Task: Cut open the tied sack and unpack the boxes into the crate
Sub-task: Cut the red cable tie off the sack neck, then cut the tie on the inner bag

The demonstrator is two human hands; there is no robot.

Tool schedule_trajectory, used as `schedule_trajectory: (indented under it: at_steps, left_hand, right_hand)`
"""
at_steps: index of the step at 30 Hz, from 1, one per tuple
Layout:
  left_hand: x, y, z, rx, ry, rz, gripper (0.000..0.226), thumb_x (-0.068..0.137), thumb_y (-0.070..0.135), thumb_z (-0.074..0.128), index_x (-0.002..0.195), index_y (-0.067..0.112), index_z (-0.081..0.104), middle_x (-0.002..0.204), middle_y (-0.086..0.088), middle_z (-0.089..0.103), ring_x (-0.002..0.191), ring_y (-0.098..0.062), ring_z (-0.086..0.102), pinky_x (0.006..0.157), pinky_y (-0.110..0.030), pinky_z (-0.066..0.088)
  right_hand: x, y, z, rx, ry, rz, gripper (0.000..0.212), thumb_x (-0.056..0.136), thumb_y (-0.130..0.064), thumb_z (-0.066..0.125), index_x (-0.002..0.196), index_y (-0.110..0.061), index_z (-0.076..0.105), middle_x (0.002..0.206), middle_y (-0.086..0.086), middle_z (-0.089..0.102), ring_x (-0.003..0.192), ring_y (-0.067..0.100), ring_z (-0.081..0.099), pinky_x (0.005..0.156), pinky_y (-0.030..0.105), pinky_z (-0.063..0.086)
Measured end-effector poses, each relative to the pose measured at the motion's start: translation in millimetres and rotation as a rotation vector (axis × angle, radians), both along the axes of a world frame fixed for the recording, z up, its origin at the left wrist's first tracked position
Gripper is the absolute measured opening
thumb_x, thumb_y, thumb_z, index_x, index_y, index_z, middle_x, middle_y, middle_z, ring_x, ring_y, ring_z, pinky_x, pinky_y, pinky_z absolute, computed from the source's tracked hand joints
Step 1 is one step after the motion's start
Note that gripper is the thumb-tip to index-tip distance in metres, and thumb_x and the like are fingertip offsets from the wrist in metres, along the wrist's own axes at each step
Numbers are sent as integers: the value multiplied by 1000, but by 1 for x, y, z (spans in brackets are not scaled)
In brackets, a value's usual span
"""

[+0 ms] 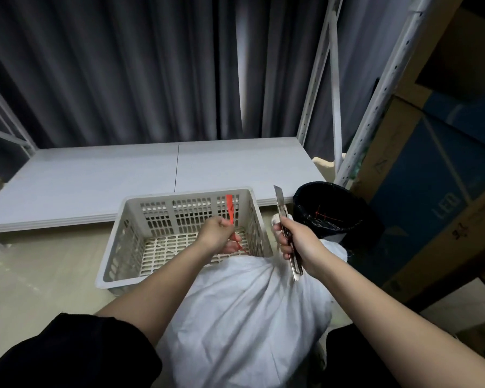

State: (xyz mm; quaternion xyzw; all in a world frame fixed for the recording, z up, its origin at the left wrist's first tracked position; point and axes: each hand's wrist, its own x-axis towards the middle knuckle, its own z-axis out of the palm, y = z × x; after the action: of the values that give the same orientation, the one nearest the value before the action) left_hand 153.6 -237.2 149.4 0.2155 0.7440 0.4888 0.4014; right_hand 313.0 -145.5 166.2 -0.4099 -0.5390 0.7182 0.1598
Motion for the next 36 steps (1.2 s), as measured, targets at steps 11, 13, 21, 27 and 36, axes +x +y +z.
schedule_trajectory:
  at_steps: [11, 13, 21, 27, 36]
  left_hand:
    - [39, 120, 10, -86, 40, -211, 25, 94, 9, 47, 70, 12, 55, 54, -3, 49, 33, -9, 36, 34, -11, 23]
    - [49, 152, 6, -128, -6, -214, 26, 94, 8, 46, 70, 10, 55, 38, 1, 47, 26, -8, 34, 32, -11, 23]
    - [74, 265, -35, -80, -145, -154, 22, 97, 4, 39, 108, 7, 58, 63, -5, 61, 35, -4, 53, 34, -9, 39]
    - [87, 320, -71, -34, -50, -285, 39, 96, -1, 41, 134, -3, 47, 104, -15, 67, 80, -16, 57, 75, -17, 49]
    - [91, 293, -104, -424, 683, -780, 49, 89, 37, 49, 128, 7, 50, 132, -19, 53, 115, -34, 54, 90, -33, 45]
  right_hand:
    - [17, 87, -3, 60, 5, -224, 28, 101, -26, 36, 79, -15, 49, 51, -2, 36, 31, 6, 27, 36, 17, 23]
    - [22, 109, -14, 63, -31, -279, 27, 101, -26, 37, 78, -15, 49, 54, -1, 37, 32, 6, 28, 39, 19, 24]
    - [44, 196, -81, 135, -227, -467, 17, 94, -19, 45, 81, -10, 52, 56, 3, 44, 42, 14, 34, 37, 20, 25]
    - [57, 241, -116, 183, -333, -494, 21, 93, -24, 48, 80, -9, 55, 63, 5, 50, 50, 18, 44, 46, 27, 31]
    - [56, 240, -123, 166, -360, -449, 22, 94, -24, 46, 76, -13, 53, 60, 4, 48, 49, 18, 40, 45, 28, 29]
